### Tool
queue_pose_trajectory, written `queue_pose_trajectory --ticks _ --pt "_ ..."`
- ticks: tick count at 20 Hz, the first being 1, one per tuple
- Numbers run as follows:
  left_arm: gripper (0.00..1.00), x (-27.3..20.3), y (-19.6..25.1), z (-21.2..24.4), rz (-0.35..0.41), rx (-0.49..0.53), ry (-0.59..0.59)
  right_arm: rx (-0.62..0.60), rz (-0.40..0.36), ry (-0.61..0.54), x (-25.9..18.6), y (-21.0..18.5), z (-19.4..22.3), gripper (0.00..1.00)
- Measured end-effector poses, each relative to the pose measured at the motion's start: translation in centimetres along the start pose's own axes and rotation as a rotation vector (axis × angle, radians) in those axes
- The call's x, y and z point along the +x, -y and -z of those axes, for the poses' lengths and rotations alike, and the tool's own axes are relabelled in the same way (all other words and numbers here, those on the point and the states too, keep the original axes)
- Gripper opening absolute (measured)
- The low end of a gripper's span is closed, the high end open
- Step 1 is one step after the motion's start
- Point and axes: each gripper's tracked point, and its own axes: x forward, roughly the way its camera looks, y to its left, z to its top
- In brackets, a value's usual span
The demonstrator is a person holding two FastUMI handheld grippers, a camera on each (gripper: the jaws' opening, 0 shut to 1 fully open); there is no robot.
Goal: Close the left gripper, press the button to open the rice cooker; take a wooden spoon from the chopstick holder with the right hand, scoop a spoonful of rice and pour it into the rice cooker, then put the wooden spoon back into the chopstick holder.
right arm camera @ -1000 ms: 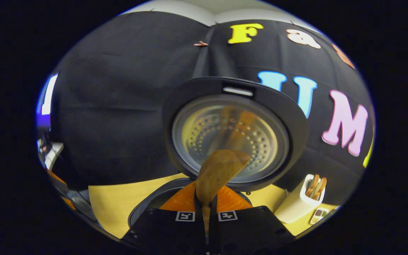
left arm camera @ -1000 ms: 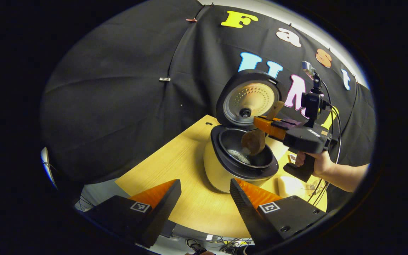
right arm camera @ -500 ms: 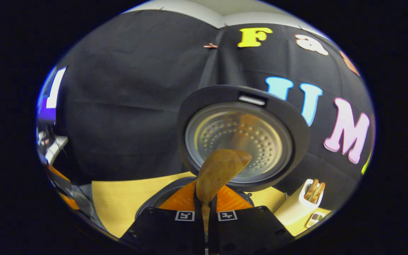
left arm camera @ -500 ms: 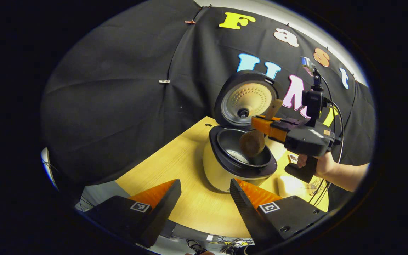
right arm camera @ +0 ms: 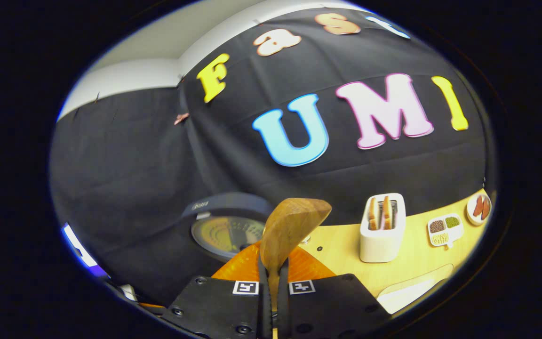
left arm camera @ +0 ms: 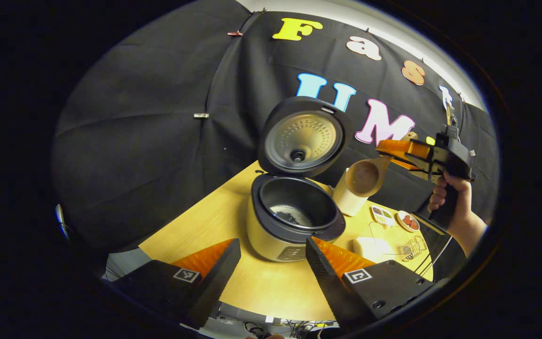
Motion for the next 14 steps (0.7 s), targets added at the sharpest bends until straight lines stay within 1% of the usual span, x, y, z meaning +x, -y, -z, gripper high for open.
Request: queue_pose_trajectory --ticks 4,7,11,14 --pt "0.96 0.7 4.6 -0.6 0.044 0.027 0.005 0.101 0.121 0.062 -4.5 8.4 -5.1 0.08" --pt "0.96 1.5 8.1 -0.6 0.077 0.060 0.003 0.164 0.201 0.106 -7.9 14.8 -7.7 0.09" --pt "0.96 2.5 11.9 -0.4 0.105 0.077 -0.004 0.153 0.324 0.135 -12.8 23.4 -9.0 0.08" --pt "0.96 3.2 14.1 0.0 0.108 0.071 -0.023 0.147 0.410 0.135 -15.0 29.6 -9.0 0.08"
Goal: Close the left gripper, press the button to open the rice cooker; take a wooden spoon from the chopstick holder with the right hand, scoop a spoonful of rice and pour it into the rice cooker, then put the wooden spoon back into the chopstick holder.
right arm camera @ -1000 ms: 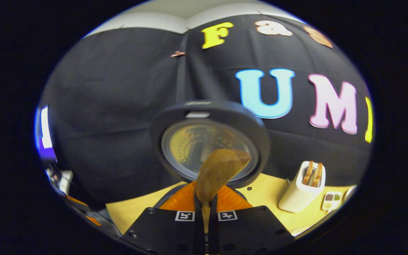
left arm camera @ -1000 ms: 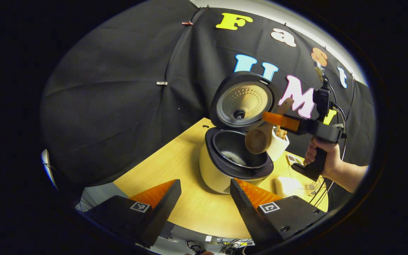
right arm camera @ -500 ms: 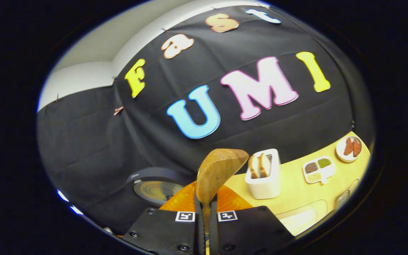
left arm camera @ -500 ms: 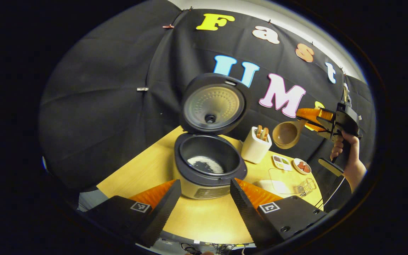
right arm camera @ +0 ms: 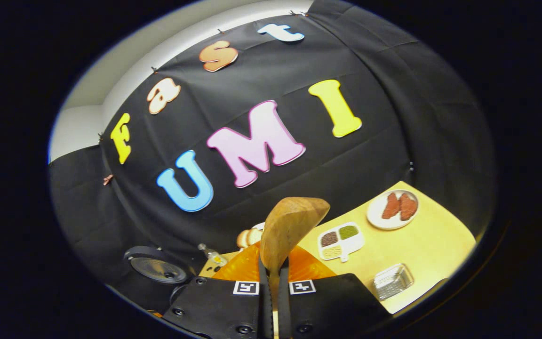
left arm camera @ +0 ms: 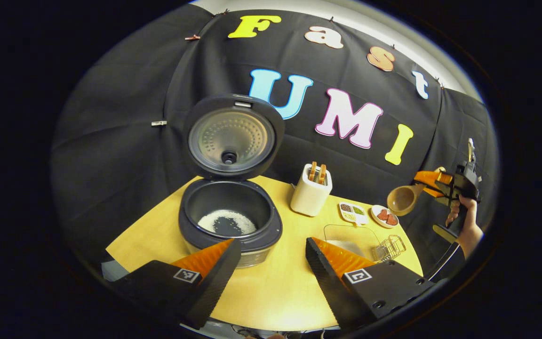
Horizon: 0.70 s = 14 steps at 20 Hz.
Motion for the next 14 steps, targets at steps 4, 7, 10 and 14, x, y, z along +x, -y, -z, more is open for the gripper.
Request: queue_pose_trajectory --ticks 4,7,10,14 --pt "0.96 0.5 2.1 0.0 -0.018 0.002 -0.006 -0.014 0.085 -0.025 0.0 7.3 0.4 0.09" --pt "0.96 0.7 3.3 0.7 -0.043 0.010 -0.021 -0.030 0.122 -0.068 0.0 11.3 1.8 0.09" --pt "0.96 0.7 4.6 1.7 -0.071 0.009 -0.041 -0.032 0.143 -0.094 0.6 14.4 2.8 0.09" --pt "0.96 0.3 6.3 2.4 -0.099 0.020 -0.042 -0.064 0.160 -0.145 1.3 17.4 4.9 0.14"
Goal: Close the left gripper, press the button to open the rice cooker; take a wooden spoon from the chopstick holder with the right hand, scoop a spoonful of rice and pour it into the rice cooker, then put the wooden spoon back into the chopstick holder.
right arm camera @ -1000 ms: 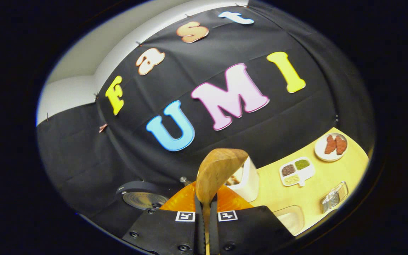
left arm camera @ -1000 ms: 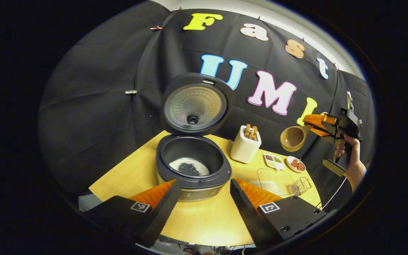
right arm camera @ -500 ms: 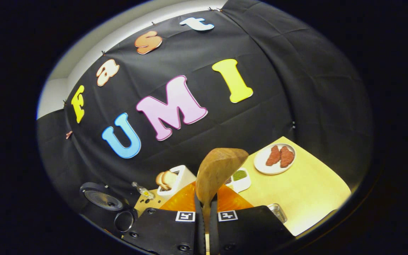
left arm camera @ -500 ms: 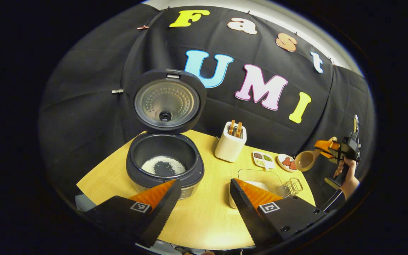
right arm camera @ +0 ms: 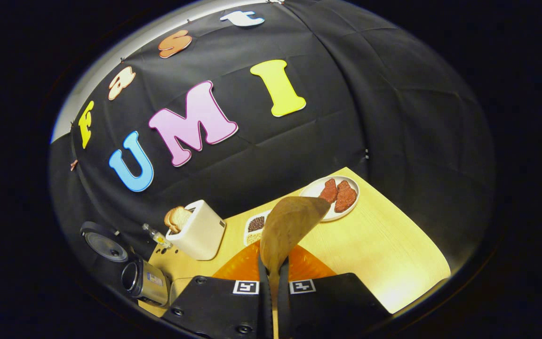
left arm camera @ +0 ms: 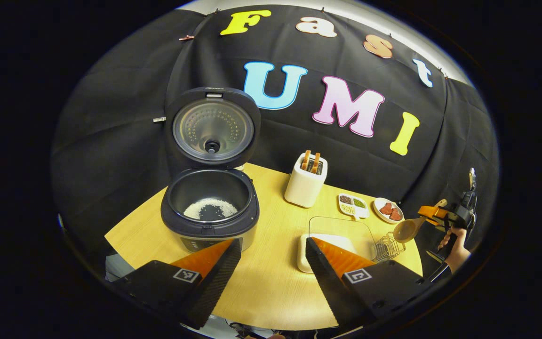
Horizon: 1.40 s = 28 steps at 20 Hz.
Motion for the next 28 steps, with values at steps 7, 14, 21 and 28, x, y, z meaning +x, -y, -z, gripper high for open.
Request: queue_pose_trajectory --ticks 7,14,21,28 --pt "0.96 -1.1 0.0 1.0 -0.067 -0.032 -0.014 -0.005 0.043 -0.093 2.7 3.2 4.7 0.10" --pt "0.96 -1.9 -2.2 -2.1 -0.120 -0.019 0.043 -0.054 0.031 -0.082 2.9 2.3 5.2 0.25" --pt "0.96 -2.3 -6.0 -11.7 -0.161 0.021 0.185 -0.215 0.093 0.016 -2.3 2.3 2.9 0.99" --pt "0.96 -0.6 -10.0 -23.0 -0.194 0.085 0.299 -0.352 0.114 0.167 -10.0 -1.0 -0.7 0.98"
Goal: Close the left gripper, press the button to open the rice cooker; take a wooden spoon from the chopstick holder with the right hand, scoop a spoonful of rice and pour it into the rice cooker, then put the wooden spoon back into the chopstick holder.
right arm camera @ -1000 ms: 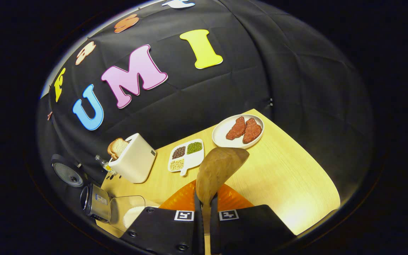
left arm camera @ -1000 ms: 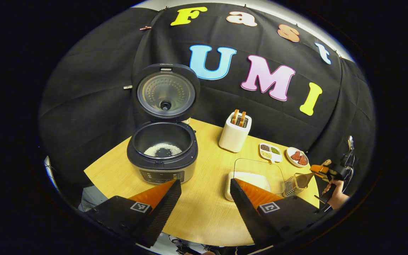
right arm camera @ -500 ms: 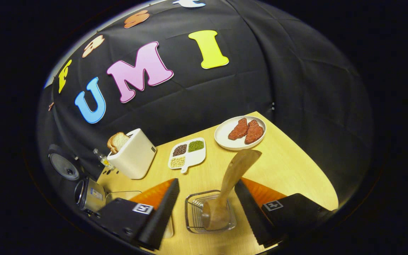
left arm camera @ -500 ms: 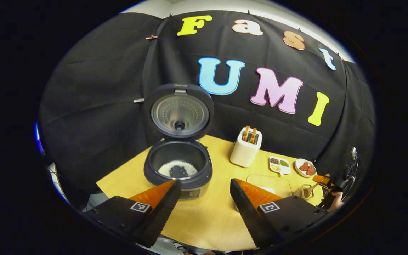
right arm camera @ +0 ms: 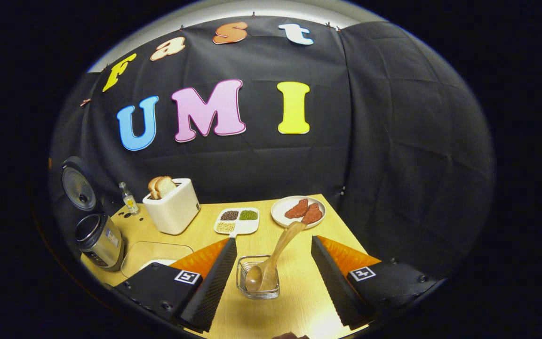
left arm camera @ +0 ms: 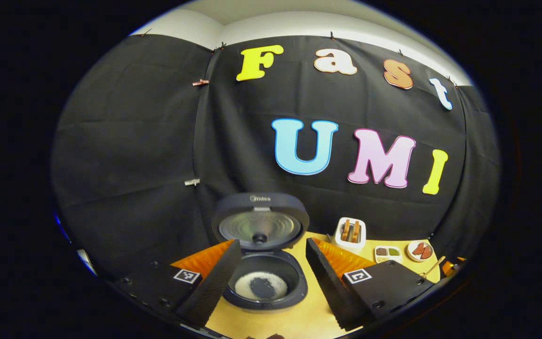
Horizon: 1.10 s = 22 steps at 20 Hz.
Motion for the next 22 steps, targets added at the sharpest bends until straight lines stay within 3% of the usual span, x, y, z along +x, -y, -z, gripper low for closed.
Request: queue_pose_trajectory --ticks 4,8,14,22 --pt "0.95 4.6 -1.5 -3.1 0.020 -0.077 0.002 -0.012 -0.006 0.055 -3.3 -2.1 -2.4 0.99" --pt "0.95 10.0 -3.1 -6.1 0.023 -0.064 0.029 -0.027 -0.005 0.089 -6.4 -3.9 -3.5 0.99" --pt "0.95 17.3 -4.0 -4.6 0.039 -0.020 -0.080 -0.033 0.028 0.086 -10.2 -5.3 -2.2 0.99" --pt "0.98 16.5 -3.5 -0.3 0.019 -0.048 -0.224 0.008 0.009 0.032 -10.3 -6.1 -0.2 0.98"
